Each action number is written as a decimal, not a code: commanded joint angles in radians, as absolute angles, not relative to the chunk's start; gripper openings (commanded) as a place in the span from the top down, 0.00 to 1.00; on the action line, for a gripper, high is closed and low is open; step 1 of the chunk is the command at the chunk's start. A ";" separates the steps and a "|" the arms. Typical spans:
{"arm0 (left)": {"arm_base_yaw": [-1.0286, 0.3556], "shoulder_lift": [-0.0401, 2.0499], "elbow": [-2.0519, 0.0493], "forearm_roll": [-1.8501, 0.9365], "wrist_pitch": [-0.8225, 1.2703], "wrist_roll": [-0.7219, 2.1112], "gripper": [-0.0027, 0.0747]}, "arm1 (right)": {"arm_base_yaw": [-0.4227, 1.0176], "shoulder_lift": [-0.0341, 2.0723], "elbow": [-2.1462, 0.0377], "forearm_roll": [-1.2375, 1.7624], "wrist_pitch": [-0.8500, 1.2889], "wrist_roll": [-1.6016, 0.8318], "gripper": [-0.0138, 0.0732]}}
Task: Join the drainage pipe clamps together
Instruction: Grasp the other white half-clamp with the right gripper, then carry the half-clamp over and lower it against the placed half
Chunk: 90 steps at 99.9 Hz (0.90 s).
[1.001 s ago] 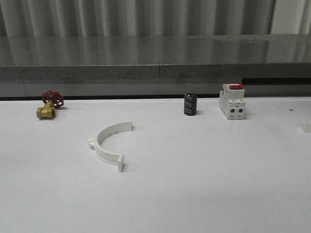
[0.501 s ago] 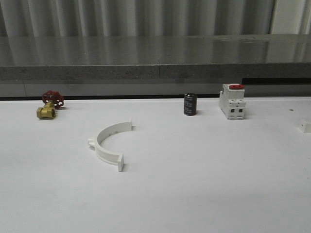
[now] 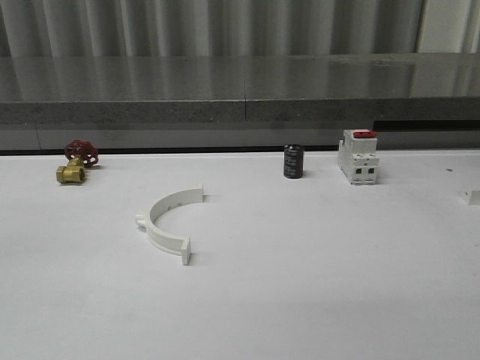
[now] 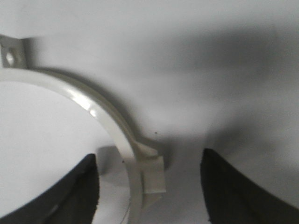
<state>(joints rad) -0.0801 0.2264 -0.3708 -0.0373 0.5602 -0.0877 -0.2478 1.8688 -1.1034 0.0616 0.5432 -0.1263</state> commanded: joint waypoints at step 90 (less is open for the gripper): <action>-0.080 0.238 -0.395 -0.039 0.482 -0.090 0.99 | -0.100 1.728 -1.232 0.171 0.729 -0.034 0.82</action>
